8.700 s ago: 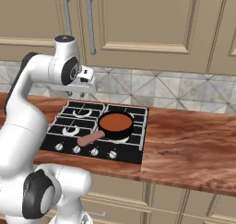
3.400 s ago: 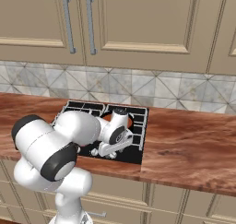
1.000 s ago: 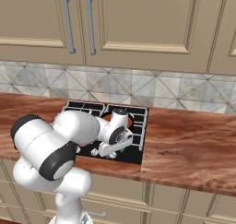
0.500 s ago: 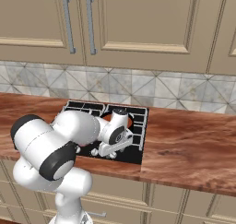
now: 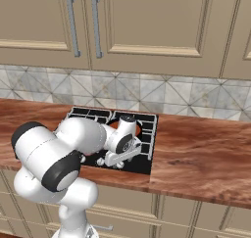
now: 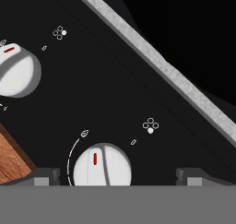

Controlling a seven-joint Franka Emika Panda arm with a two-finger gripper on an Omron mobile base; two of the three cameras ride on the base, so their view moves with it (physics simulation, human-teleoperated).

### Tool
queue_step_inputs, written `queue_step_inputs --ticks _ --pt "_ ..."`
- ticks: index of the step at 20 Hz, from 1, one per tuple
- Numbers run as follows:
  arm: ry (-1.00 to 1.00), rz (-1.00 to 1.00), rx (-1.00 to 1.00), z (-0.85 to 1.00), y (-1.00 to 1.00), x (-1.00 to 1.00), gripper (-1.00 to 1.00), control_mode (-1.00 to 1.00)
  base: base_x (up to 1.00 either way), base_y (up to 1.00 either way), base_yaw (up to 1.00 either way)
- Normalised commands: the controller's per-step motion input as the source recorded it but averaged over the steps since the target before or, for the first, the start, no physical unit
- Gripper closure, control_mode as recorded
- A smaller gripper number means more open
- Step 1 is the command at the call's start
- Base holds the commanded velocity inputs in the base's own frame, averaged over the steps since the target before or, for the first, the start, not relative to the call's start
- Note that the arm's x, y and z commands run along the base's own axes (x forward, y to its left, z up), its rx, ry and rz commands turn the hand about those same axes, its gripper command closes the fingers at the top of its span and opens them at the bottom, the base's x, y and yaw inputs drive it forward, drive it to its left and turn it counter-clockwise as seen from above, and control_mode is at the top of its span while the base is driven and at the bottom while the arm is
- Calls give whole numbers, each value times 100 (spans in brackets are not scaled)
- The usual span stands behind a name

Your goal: Wait until the marinara sauce is simmered to a deep red color and then turn off the stove.

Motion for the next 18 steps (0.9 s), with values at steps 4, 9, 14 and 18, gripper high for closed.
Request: queue_step_inputs --ticks 4,9,14,18 --pt "0 0 0 0 0 0 -100 -100 0 0 0" --pt "0 0 0 0 0 0 -100 -100 0 0 0" --pt "0 0 0 0 0 0 -100 -100 0 0 0" --pt "0 0 0 0 0 0 -100 -100 0 0 0"
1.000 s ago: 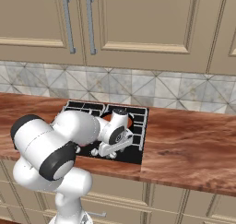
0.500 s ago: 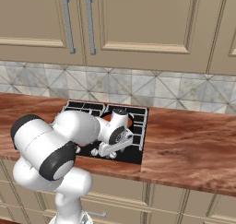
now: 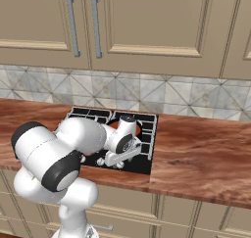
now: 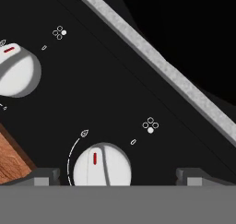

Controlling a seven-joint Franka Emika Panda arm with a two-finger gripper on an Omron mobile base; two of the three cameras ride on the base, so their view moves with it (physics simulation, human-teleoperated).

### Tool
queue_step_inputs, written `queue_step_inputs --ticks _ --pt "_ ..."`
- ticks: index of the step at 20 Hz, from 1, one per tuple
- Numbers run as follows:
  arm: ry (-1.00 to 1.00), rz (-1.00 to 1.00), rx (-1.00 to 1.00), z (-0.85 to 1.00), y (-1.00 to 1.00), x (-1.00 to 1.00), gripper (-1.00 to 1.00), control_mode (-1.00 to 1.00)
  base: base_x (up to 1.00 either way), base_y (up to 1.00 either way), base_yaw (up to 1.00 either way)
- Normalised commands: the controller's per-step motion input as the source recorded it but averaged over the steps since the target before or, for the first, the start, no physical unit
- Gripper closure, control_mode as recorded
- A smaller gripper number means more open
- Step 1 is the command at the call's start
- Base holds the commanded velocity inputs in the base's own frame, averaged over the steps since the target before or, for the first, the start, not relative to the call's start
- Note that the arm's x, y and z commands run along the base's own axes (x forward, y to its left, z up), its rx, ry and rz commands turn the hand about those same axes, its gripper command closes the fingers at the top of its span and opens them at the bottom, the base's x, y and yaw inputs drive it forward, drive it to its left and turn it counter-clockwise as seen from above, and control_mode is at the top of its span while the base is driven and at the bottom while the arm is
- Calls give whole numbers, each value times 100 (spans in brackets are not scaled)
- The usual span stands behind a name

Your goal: Wait until the marinara sauce is simmered to a deep red color and then turn off the stove.

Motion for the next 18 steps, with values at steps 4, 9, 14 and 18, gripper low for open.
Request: queue_step_inputs --ticks 4,9,14,18 --pt "0 0 0 0 0 0 -100 -100 0 0 0" --pt "0 0 0 0 0 0 -100 -100 0 0 0" --pt "0 0 0 0 0 0 -100 -100 0 0 0" --pt "0 0 0 0 0 0 -100 -100 0 0 0"
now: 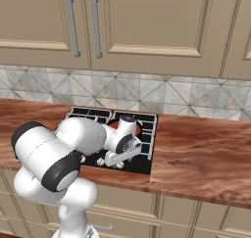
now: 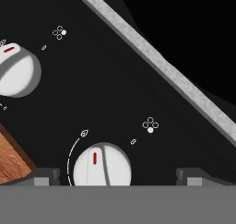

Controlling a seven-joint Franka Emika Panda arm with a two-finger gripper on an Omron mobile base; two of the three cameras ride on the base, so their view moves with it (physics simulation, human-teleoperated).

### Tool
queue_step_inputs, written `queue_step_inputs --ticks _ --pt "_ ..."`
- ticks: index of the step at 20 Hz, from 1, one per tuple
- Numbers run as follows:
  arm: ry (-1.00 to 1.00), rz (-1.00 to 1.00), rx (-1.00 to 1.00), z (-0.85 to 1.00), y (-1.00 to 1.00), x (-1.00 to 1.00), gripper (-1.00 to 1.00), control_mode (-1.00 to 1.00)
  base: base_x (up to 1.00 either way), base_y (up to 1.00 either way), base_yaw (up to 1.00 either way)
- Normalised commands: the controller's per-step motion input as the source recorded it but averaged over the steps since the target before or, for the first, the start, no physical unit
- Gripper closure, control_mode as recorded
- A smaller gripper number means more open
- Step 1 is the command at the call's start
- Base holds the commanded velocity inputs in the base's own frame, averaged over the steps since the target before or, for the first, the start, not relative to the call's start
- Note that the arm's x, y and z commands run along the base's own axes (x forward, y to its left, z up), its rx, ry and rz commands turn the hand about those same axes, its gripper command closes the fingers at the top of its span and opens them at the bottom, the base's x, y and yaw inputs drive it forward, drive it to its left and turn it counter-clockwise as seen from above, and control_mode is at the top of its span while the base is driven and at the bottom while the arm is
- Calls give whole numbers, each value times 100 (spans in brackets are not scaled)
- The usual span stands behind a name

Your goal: Wait until the marinara sauce is simmered to a deep red color and then turn off the stove.

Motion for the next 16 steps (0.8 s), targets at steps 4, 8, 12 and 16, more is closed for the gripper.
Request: queue_step_inputs --ticks 4,8,12,16 --pt "0 0 0 0 0 0 -100 -100 0 0 0" --pt "0 0 0 0 0 0 -100 -100 0 0 0" --pt "0 0 0 0 0 0 -100 -100 0 0 0" --pt "0 0 0 0 0 0 -100 -100 0 0 0"
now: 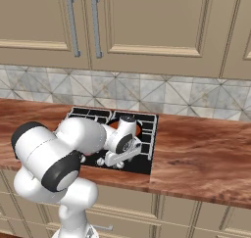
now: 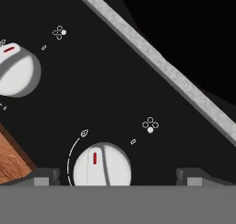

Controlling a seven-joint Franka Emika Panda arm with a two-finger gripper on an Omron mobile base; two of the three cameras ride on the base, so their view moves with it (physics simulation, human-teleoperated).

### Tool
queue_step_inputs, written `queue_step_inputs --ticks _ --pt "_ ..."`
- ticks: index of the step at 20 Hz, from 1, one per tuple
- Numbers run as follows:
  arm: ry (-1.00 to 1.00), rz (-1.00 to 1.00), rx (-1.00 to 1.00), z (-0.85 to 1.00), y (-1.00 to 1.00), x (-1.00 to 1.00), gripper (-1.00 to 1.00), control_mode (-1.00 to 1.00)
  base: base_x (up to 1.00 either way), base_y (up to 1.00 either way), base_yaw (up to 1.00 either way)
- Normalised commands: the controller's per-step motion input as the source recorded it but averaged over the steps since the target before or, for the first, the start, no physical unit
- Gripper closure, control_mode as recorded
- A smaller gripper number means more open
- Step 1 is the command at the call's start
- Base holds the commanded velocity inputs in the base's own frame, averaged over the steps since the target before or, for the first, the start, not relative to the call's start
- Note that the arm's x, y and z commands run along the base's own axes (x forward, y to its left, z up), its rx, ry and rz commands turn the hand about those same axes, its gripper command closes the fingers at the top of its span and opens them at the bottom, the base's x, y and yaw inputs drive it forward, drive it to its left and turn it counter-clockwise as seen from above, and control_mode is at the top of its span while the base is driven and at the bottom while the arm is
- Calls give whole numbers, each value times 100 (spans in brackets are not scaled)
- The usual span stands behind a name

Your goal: Wait until the marinara sauce is simmered to a deep red color and then turn off the stove.

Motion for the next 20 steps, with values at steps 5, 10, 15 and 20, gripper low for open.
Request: queue_step_inputs --ticks 5,10,15,20 --pt "0 0 0 0 0 0 -100 -100 0 0 0" --pt "0 0 0 0 0 0 -100 -100 0 0 0" --pt "0 0 0 0 0 0 -100 -100 0 0 0" --pt "0 0 0 0 0 0 -100 -100 0 0 0"
